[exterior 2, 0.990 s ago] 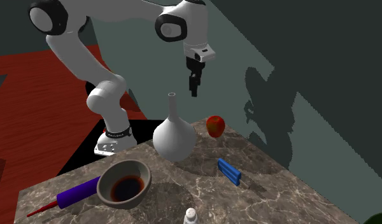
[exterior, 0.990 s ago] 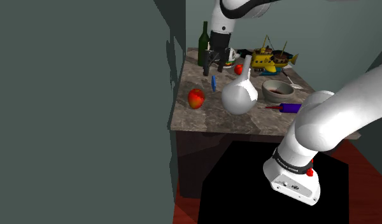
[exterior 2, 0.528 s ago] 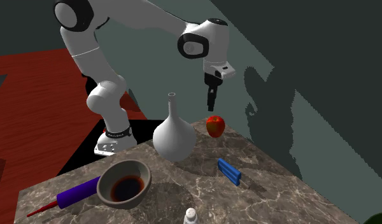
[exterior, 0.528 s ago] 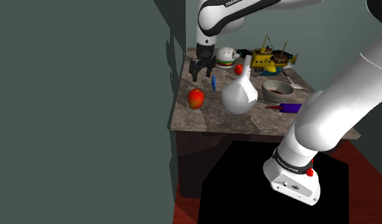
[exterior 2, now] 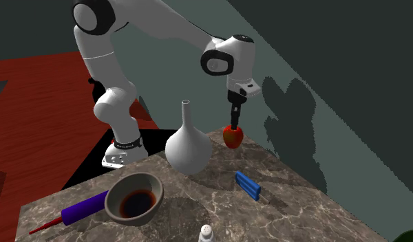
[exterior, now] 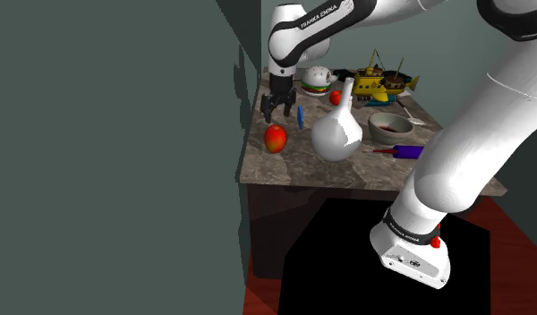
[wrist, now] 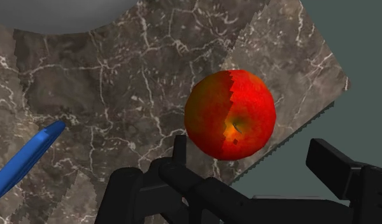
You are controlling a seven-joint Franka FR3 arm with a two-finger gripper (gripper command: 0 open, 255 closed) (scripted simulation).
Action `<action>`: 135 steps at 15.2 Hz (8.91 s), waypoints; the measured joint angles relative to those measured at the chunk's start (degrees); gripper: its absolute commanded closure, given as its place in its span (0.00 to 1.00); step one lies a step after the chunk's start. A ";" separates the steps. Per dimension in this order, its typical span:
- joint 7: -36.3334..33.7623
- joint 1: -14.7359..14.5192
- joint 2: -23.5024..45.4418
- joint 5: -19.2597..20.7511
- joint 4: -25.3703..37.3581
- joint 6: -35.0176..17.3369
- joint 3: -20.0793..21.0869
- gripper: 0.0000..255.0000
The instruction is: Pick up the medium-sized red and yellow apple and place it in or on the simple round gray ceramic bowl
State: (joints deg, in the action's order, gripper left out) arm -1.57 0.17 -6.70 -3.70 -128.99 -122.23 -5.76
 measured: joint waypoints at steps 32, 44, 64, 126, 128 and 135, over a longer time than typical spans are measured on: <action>-0.75 0.01 -2.35 0.48 4.82 7.09 0.12 1.00; -1.41 0.03 -4.03 0.83 12.49 16.42 0.18 1.00; 8.89 5.25 -17.09 5.03 10.67 27.91 -6.82 1.00; 40.16 16.85 -25.90 22.03 -2.24 20.44 -34.85 0.00; 40.16 16.85 -25.90 22.03 -2.24 20.44 -34.85 0.00; 40.60 16.30 -25.59 20.76 4.66 27.05 -33.32 0.00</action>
State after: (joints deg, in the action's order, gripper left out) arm 39.03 16.47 -32.29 17.06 -124.33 -95.18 -39.08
